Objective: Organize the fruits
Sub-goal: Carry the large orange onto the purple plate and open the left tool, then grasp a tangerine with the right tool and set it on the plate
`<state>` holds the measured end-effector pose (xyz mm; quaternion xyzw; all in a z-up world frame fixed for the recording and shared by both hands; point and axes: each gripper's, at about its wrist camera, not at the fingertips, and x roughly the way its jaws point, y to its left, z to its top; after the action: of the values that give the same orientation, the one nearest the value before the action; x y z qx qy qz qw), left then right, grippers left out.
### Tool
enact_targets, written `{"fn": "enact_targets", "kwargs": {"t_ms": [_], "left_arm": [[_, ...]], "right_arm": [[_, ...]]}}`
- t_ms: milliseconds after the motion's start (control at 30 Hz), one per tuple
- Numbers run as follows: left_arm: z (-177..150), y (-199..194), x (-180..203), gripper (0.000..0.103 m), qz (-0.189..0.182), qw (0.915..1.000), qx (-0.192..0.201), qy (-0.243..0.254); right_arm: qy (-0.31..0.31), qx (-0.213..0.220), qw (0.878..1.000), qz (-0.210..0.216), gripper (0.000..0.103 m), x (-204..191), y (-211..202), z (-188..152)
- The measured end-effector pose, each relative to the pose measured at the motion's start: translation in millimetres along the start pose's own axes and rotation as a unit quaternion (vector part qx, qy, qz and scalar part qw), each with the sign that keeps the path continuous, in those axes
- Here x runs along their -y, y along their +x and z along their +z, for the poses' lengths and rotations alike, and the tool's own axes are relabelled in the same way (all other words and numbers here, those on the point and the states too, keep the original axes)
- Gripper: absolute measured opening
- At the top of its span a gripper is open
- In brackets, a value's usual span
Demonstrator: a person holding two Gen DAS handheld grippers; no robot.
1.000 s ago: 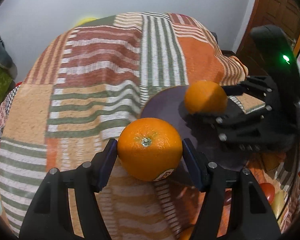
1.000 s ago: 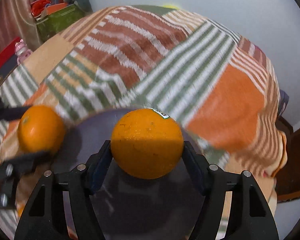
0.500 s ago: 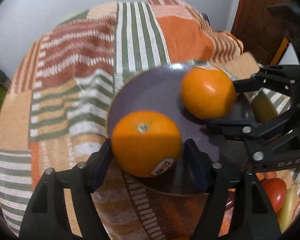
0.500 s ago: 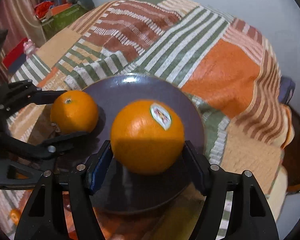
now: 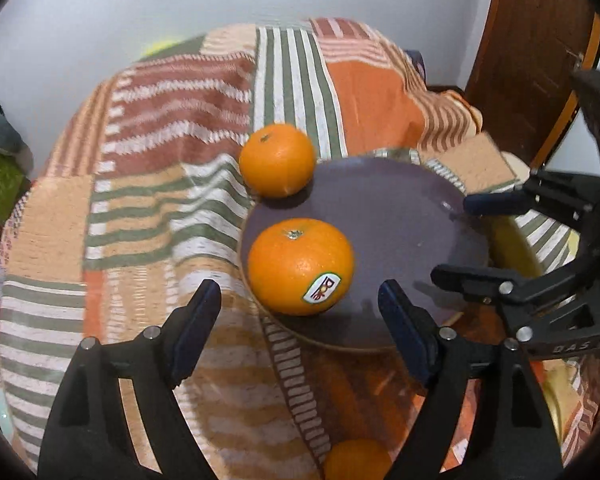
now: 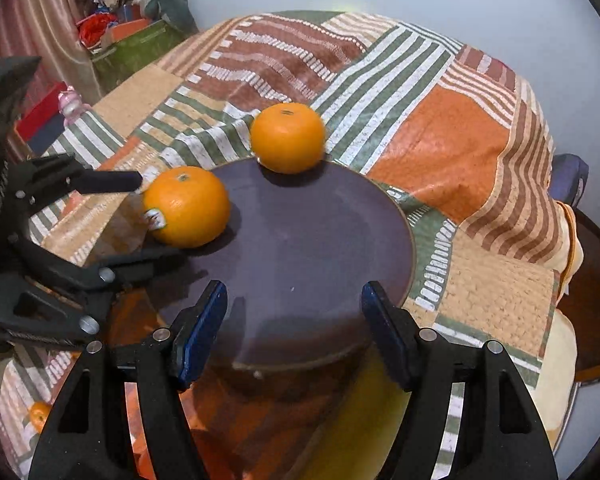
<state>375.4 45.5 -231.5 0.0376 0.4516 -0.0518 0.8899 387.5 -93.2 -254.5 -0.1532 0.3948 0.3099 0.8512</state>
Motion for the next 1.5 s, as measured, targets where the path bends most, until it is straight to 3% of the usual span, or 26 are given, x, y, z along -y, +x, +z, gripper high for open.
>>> {"fn": "enact_targets", "kwargs": {"t_ms": [467,833,900,1000,1167,1300,1367,1500], "left_arm": [[-13,-46,-16,0.081,0.019,0.9988,0.041,-0.018],[-31,-57,-26,0.081,0.027,0.9974,0.066,-0.007],[-33,-60,-28,0.081,0.027,0.9971,0.071,-0.005],[-35,-63,-33,0.081,0.026,0.9966,0.079,-0.004],[-37,-64,-41,0.081,0.025,0.996,0.085,-0.008],[-37,-63,-47,0.081,0.027,0.9956,0.089,-0.013],[-36,-62,-50,0.081,0.026,0.9956,0.089,-0.018],[-37,-60,-53,0.081,0.029,0.9954,0.089,-0.021]], "right_arm": [[0.013,0.028,0.999,-0.017,0.067,-6,-13,-4],[0.046,0.076,0.996,-0.005,0.067,4,2,61],[0.037,0.077,0.996,-0.011,0.073,-2,11,75],[0.025,0.072,0.997,-0.024,0.078,-9,28,97],[0.019,0.025,0.999,-0.037,0.082,-15,69,122],[0.03,-0.007,0.998,-0.047,0.078,-12,97,128],[0.033,-0.006,0.999,-0.035,0.066,-11,102,128],[0.03,0.013,0.999,-0.025,0.064,-9,88,119]]}}
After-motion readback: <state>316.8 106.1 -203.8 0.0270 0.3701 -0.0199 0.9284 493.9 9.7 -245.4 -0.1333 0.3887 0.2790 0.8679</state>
